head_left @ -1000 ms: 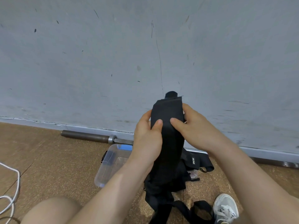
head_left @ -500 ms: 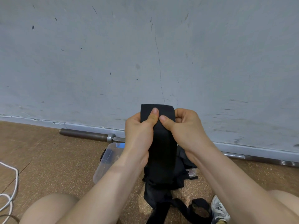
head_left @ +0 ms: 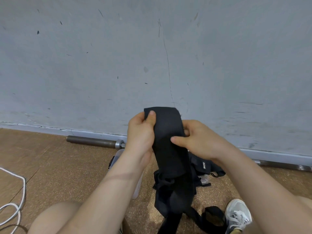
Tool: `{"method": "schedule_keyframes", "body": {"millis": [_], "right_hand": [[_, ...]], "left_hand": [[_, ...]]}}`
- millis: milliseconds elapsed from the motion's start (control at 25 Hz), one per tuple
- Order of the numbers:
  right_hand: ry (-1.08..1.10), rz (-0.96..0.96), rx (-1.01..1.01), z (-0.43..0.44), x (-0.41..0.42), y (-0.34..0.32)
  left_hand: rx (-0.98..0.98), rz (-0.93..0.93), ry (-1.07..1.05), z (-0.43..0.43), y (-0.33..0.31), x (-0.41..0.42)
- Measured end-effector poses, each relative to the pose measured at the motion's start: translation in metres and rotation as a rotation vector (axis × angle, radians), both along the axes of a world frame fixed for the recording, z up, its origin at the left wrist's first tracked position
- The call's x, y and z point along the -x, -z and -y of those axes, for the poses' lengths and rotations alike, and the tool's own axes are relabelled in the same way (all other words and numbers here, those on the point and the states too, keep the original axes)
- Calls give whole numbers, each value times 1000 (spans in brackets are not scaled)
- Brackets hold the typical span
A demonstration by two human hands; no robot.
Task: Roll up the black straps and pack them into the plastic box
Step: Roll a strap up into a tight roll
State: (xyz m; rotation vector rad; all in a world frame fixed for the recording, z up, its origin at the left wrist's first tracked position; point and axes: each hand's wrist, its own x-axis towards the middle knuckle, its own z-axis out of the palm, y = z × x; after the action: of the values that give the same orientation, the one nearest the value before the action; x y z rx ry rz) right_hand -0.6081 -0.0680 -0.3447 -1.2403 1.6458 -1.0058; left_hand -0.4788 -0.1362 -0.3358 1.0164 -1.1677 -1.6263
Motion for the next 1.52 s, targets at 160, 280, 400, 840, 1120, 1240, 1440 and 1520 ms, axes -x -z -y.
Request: {"method": "schedule_keyframes", "body": {"millis": [160,280,400,840,1120,1240,1440,1520], "right_hand": [[399,194,265,5,-14,2],[542,202,379,7,-21,1],[378,39,265,7,-24,2],[347,282,333,-5,-24,-11],[488,706,122,1,-1,-15],[494,511,185,1,4,-19],[445,328,306,-2,4,-23],[423,240,335,-3,-1,-20]], "left_hand": [[9,56,247,-7,0,1],[-8,37,277,-27,10,10],[-39,-31,148,-29,13,13],[-15,84,454,-2,-16,-14],[522,661,534,13,-24,-36],[654,761,560,19,-30,-44],[300,537,606,12,-26,-39],[190,447,539,0,-17,-26]]}}
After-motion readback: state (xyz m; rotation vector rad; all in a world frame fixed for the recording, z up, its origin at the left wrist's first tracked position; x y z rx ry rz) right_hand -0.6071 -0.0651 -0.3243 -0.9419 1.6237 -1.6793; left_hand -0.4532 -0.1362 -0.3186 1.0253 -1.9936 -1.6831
